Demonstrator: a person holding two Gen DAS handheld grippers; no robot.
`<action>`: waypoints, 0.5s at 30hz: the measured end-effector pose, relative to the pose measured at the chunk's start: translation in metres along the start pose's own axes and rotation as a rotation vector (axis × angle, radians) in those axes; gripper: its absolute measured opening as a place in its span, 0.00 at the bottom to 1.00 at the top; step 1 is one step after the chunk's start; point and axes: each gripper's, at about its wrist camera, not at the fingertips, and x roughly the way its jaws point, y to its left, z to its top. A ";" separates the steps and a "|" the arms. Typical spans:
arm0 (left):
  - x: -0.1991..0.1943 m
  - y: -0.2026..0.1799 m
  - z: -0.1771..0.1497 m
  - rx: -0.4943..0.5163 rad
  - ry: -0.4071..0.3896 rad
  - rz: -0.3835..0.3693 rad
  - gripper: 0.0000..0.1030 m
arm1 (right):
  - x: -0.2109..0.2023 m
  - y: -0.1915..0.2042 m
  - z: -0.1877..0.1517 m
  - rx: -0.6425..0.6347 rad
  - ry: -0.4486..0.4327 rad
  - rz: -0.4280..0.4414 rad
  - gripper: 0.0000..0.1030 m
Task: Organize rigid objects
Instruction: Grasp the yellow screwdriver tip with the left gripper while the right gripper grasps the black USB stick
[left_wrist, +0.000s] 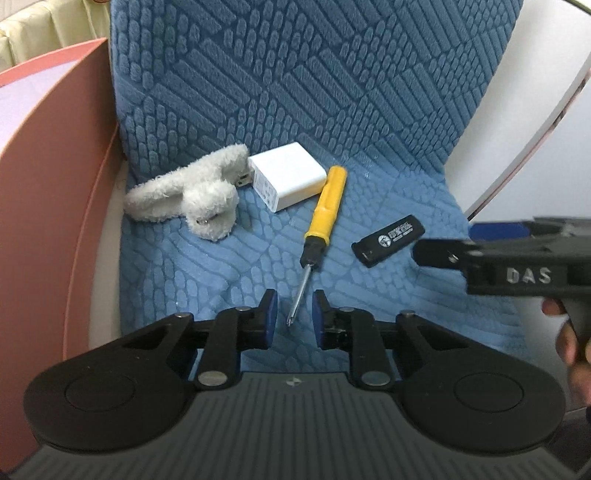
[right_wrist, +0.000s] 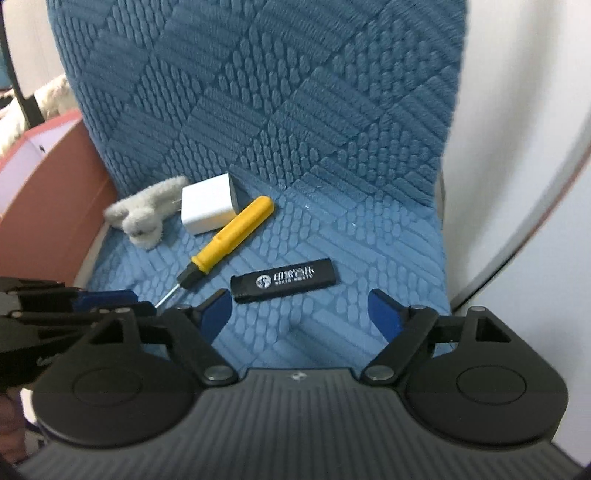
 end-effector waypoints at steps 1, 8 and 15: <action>0.003 0.000 -0.001 0.003 0.005 0.005 0.23 | 0.006 0.000 0.001 -0.014 0.006 -0.003 0.80; 0.014 0.000 -0.001 -0.015 0.004 0.002 0.15 | 0.036 0.006 0.007 -0.092 0.040 0.009 0.80; 0.013 0.001 0.001 -0.023 -0.013 0.005 0.11 | 0.049 0.012 0.012 -0.091 0.057 0.025 0.85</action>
